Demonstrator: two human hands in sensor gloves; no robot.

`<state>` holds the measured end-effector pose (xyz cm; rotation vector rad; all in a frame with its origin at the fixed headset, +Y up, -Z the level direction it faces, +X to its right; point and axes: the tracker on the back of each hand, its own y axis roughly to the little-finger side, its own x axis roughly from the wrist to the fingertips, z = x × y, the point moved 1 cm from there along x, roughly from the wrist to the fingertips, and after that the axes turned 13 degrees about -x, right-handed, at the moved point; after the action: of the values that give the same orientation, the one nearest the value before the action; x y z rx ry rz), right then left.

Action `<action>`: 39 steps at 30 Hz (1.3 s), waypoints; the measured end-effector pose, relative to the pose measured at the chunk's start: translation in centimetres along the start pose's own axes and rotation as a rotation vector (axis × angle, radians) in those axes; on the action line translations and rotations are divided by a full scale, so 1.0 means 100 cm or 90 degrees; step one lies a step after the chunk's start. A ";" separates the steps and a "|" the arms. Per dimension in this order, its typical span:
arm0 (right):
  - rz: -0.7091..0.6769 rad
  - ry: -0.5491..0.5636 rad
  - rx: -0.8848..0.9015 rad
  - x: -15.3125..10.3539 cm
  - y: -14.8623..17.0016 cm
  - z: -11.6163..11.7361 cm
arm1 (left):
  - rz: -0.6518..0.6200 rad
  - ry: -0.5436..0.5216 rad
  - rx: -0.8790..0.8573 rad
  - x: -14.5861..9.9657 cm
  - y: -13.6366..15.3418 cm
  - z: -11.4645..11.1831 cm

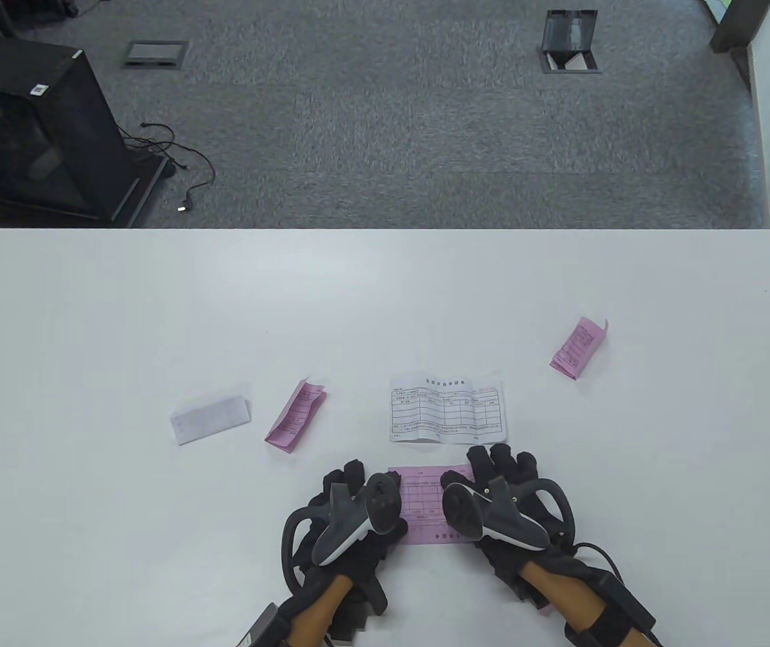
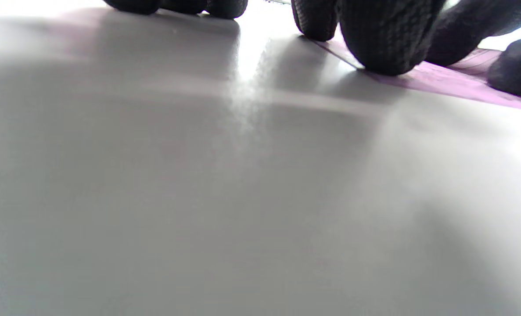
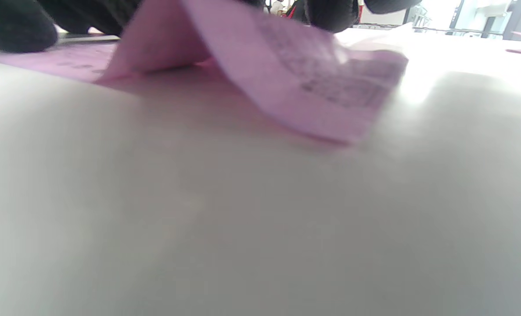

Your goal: Unfold folded invoices and stack

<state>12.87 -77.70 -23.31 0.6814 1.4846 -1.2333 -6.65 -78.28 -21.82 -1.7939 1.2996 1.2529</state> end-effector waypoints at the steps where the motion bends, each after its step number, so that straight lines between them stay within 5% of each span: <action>1: 0.004 -0.002 0.003 -0.001 0.004 0.002 | 0.000 0.000 0.000 0.000 0.000 0.000; 15: 0.082 -0.032 0.018 -0.016 0.054 0.021 | 0.000 0.000 0.000 0.000 0.000 0.000; 39: 0.145 -0.078 0.149 -0.015 0.070 0.028 | 0.001 0.009 -0.001 -0.001 0.001 -0.001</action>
<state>20.52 -77.92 -24.05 0.8876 1.1387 -1.2583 -6.68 -78.33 -21.74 -1.8059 1.3077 1.2438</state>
